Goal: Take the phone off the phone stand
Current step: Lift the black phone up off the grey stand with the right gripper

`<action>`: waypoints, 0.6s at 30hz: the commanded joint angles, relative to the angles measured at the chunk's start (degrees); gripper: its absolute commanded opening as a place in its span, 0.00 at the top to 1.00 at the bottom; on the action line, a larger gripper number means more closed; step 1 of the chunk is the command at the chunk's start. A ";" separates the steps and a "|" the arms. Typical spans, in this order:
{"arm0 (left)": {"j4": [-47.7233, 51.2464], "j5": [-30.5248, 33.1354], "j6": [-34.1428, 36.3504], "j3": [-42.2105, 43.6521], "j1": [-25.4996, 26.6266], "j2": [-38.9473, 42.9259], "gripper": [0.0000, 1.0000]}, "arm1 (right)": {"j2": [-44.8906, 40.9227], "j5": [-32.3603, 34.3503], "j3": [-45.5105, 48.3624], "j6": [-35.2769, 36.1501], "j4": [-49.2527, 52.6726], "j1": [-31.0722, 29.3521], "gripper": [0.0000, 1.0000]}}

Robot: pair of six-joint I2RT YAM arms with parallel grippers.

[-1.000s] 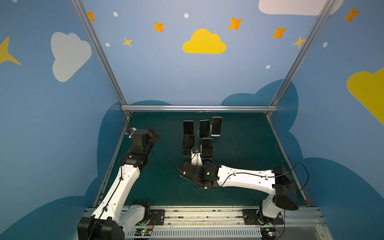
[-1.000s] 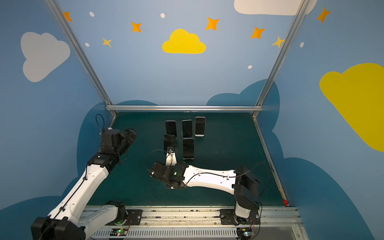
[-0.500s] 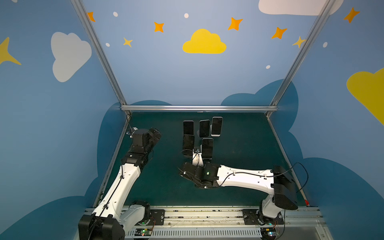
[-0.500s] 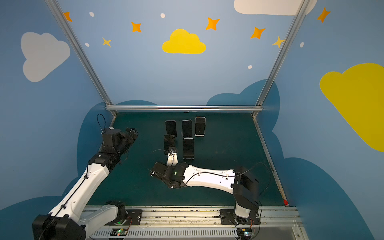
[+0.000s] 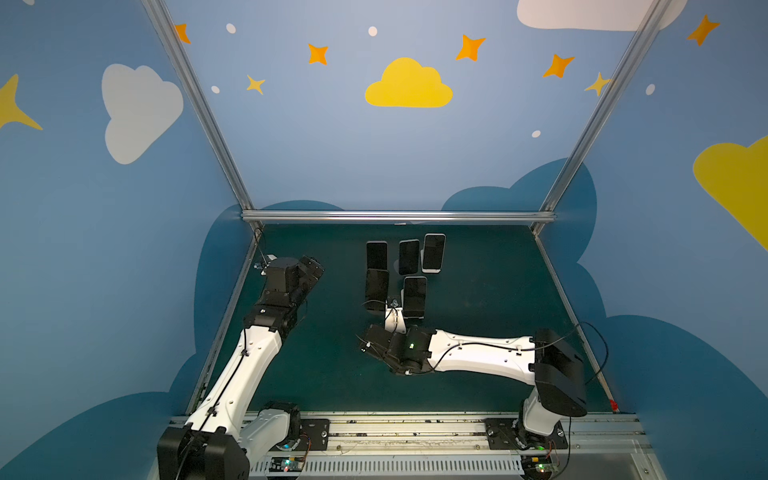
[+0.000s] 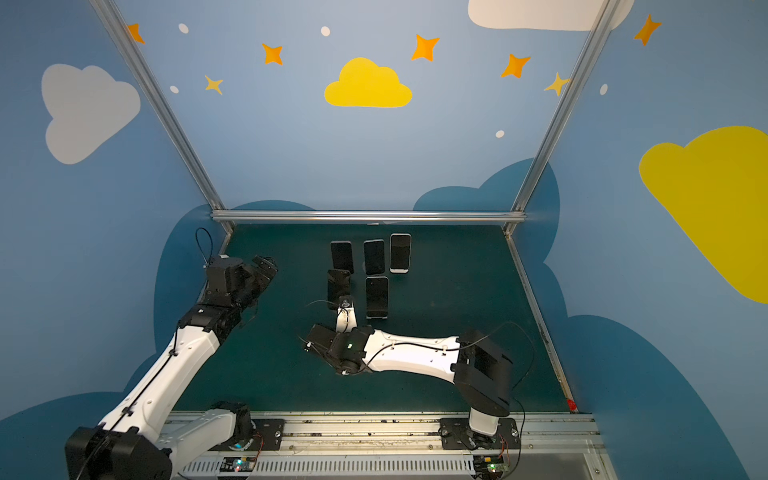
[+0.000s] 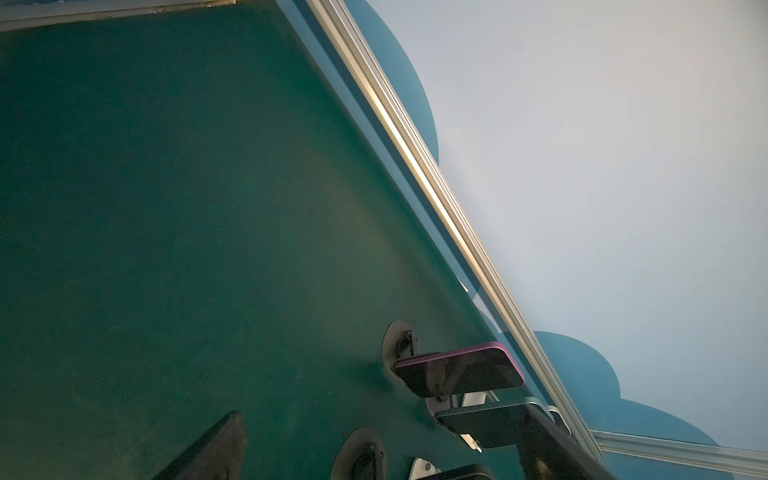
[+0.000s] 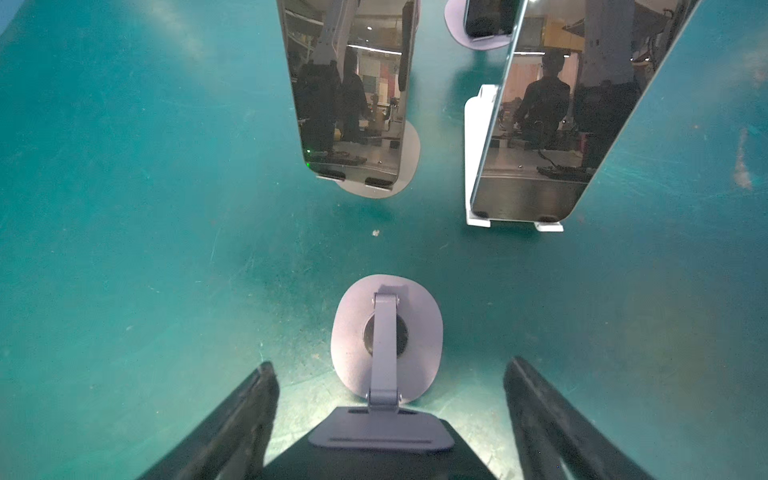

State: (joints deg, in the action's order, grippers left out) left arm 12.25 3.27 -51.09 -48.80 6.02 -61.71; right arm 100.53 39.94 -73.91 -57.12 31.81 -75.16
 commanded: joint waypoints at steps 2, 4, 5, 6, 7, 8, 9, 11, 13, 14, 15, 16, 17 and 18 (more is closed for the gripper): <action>-0.31 -0.04 0.46 -0.70 0.14 -0.42 0.00 | 0.39 1.02 0.25 1.39 -0.53 -0.58 0.20; -0.44 0.07 0.47 -0.64 0.15 -0.36 0.00 | -0.03 1.80 0.25 2.05 -0.55 -1.03 0.21; -0.44 -0.05 0.47 -0.69 0.13 -0.51 0.00 | -0.30 2.56 0.21 2.32 -0.37 -1.30 0.22; -0.39 -0.27 0.46 -0.70 0.13 -0.56 0.00 | -0.58 3.17 0.20 2.52 -0.20 -1.55 0.22; -0.47 -0.41 0.45 -0.69 0.13 -0.60 0.00 | -0.85 3.59 0.22 2.78 -0.13 -1.72 0.22; -0.50 -0.39 0.46 -0.69 0.18 -0.68 0.00 | -1.24 3.98 0.26 3.10 -0.17 -1.87 0.23; -0.47 -0.29 0.42 -0.69 0.21 -0.67 0.00 | -1.58 4.29 0.39 3.46 -0.17 -2.08 0.23; -0.50 -0.28 0.42 -0.69 0.13 -0.72 0.00 | -2.29 4.93 0.38 4.48 -0.26 -2.57 0.24; -0.48 -0.57 0.46 -0.77 0.20 -0.68 0.00 | -3.09 6.10 0.42 5.47 -0.36 -3.13 0.25; -0.56 -0.63 0.53 -0.77 0.23 -0.67 0.00 | -3.51 6.31 0.35 5.77 -0.46 -3.28 0.25; -0.63 -0.63 0.58 -0.69 0.31 -0.73 0.00 | -3.87 6.30 0.44 6.21 -0.55 -3.31 0.25; -0.65 -0.63 0.81 -0.75 0.40 -0.78 0.00 | -4.31 6.37 0.58 7.08 -1.10 -3.48 0.26; -0.75 -0.78 1.04 -0.77 0.51 -0.82 0.00 | -4.68 6.58 0.61 7.76 -1.29 -3.51 0.26; -0.78 -1.10 0.99 -0.90 0.49 -0.85 0.00 | -5.10 6.87 0.77 8.09 -1.24 -3.46 0.27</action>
State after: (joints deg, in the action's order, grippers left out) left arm 12.23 2.94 -51.03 -48.80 6.24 -62.17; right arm 99.24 43.70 -73.49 -51.48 31.33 -78.28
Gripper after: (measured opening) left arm 0.997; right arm 0.744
